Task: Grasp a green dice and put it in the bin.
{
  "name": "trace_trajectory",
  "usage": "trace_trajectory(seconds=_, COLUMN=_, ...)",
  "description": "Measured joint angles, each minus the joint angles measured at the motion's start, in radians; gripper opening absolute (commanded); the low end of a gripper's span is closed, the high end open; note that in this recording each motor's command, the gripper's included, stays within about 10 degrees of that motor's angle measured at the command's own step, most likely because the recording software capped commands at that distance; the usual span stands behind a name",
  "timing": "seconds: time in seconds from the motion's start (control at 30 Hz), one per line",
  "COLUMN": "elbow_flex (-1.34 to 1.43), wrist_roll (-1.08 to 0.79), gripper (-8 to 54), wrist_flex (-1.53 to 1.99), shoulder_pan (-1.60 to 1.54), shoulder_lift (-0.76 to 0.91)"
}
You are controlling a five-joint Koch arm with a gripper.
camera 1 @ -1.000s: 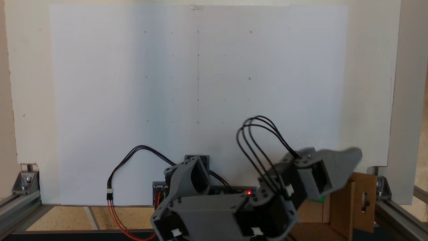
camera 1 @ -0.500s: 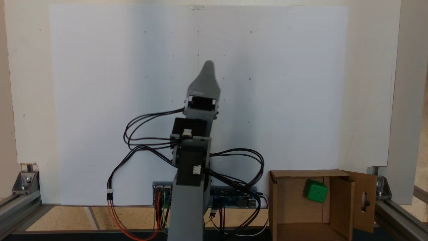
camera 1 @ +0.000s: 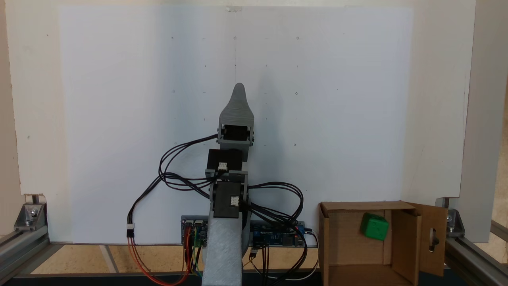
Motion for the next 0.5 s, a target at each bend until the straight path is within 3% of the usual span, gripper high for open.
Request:
trace_trajectory(seconds=0.3, elbow_flex=0.08, wrist_roll=-0.006, gripper=43.5, wrist_flex=-0.379, shoulder_pan=0.006, shoulder_lift=-0.002)
trace_trajectory(seconds=0.5, elbow_flex=0.279, wrist_roll=-0.061, gripper=43.2, wrist_flex=-0.624, shoulder_pan=0.058, shoulder_lift=-0.002)
